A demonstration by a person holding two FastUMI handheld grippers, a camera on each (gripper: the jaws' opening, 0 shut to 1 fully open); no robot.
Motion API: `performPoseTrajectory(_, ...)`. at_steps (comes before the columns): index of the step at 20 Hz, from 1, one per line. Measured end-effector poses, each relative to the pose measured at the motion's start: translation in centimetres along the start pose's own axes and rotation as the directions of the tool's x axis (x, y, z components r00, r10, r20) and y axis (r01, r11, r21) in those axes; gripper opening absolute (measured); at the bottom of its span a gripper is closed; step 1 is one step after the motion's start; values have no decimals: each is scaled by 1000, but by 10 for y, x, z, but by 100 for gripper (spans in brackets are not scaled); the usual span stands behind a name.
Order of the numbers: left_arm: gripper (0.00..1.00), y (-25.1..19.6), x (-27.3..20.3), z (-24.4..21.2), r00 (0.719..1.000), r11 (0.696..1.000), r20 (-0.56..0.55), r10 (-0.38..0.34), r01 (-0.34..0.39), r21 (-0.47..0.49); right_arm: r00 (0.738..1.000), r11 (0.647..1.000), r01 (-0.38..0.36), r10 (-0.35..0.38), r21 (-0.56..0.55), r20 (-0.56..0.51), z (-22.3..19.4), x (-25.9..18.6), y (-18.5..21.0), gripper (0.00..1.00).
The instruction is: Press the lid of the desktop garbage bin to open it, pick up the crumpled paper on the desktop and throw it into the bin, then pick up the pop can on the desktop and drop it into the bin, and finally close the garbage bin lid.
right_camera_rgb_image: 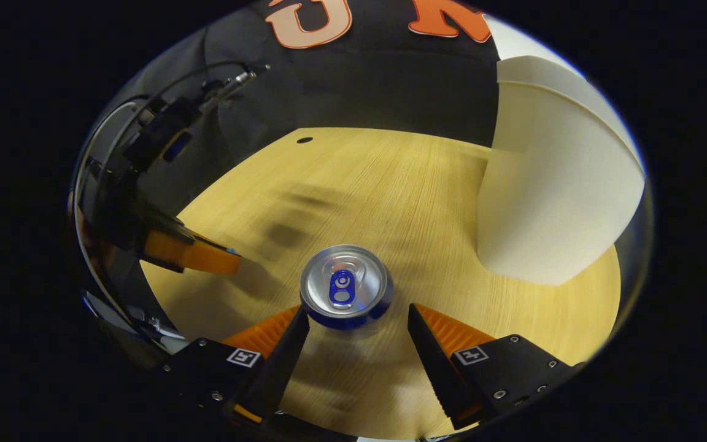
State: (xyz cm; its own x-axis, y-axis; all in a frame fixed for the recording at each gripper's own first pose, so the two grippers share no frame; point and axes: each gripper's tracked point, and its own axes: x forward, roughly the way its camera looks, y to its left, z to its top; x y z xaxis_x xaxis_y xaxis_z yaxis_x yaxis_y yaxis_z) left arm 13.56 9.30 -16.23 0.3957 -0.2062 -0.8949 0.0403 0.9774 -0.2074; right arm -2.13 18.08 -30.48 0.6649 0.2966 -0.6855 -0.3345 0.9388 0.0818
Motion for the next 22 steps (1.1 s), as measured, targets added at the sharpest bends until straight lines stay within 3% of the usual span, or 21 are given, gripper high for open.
performPoseTrajectory(7,18,1,-16,1,1000,1000,24,-7,7,5,999,998,4,-2,61,-39,-13,19,0,94)
performPoseTrajectory(9,18,-3,-23,4,999,1000,43,-14,13,12,999,995,14,-10,95,-43,-13,15,1,82)
performPoseTrajectory(16,18,-23,-33,37,993,996,108,-53,44,84,997,981,70,-66,183,-28,-6,11,-5,80)
performPoseTrajectory(22,18,-82,-61,72,977,984,183,-111,82,160,992,975,125,-127,183,-2,-5,12,-4,81)
